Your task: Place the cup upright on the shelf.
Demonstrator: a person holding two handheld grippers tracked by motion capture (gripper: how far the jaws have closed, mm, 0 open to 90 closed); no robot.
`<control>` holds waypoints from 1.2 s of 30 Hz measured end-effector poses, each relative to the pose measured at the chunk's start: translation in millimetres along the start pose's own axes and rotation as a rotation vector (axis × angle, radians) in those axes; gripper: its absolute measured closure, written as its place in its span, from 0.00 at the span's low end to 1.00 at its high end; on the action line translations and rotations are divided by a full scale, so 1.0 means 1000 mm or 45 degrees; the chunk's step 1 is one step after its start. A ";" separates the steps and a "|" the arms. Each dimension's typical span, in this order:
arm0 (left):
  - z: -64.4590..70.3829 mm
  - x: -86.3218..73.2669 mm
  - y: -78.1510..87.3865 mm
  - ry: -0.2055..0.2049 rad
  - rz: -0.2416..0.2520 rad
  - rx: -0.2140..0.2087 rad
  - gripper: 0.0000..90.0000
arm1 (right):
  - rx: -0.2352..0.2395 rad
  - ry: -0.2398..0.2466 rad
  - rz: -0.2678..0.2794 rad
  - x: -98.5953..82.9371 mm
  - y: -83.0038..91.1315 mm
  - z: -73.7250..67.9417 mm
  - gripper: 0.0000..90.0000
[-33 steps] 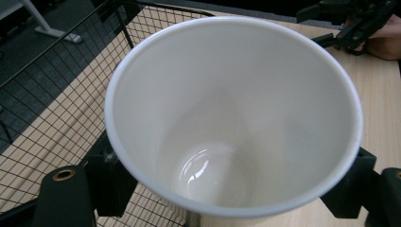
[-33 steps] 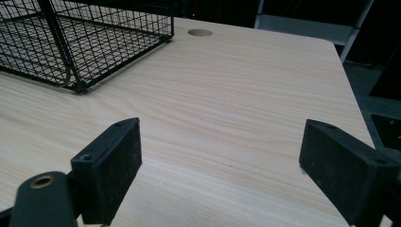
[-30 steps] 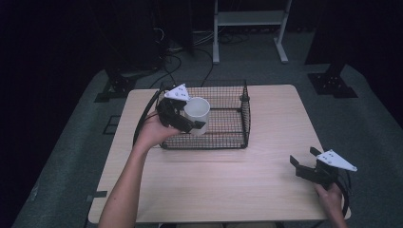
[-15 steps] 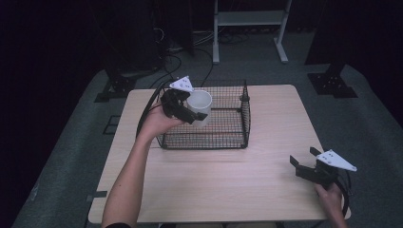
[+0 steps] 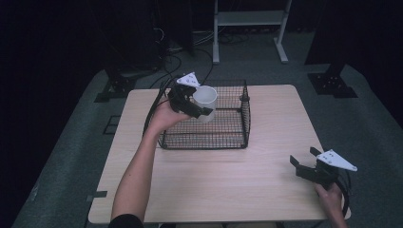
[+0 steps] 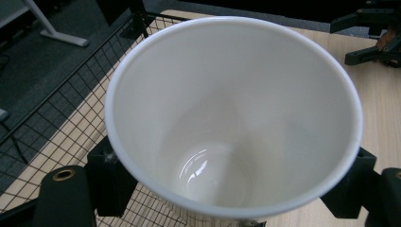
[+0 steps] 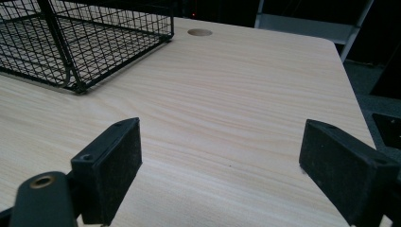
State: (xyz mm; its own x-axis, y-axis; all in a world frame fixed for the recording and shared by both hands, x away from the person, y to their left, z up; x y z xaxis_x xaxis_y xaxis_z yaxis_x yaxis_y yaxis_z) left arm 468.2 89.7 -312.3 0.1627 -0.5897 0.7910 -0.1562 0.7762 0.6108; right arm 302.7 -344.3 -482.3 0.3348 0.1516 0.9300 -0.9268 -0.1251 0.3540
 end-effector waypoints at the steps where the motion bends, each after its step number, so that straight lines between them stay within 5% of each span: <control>1: -0.001 0.000 -0.003 -0.001 -0.010 0.000 0.23 | 0.001 0.000 -0.001 0.000 0.000 0.000 0.14; 12: -0.013 -0.001 -0.025 -0.015 -0.047 0.020 0.23 | 0.000 0.000 0.003 0.000 0.000 0.000 0.14; 36: -0.032 -0.012 -0.065 0.029 -0.119 -0.028 0.23 | 0.008 0.000 0.006 0.000 0.001 0.000 0.14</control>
State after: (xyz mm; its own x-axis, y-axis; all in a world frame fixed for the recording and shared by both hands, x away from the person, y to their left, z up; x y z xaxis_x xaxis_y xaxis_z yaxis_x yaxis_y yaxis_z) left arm 508.0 53.3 -363.0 0.1974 -0.6547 0.7296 -0.1179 0.7230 0.6807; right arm 302.1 -344.1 -482.3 0.3302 0.1506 0.9318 -0.9274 -0.1321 0.3500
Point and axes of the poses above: each handheld gripper's, and its own axes: y roughly backward along the jaws, x roughly out of its top, z roughly to its right, the point moved 1 cm from there along -y, roughly forward along the jaws, and after that the axes turned 11 degrees about -x, right-handed, at the moved point
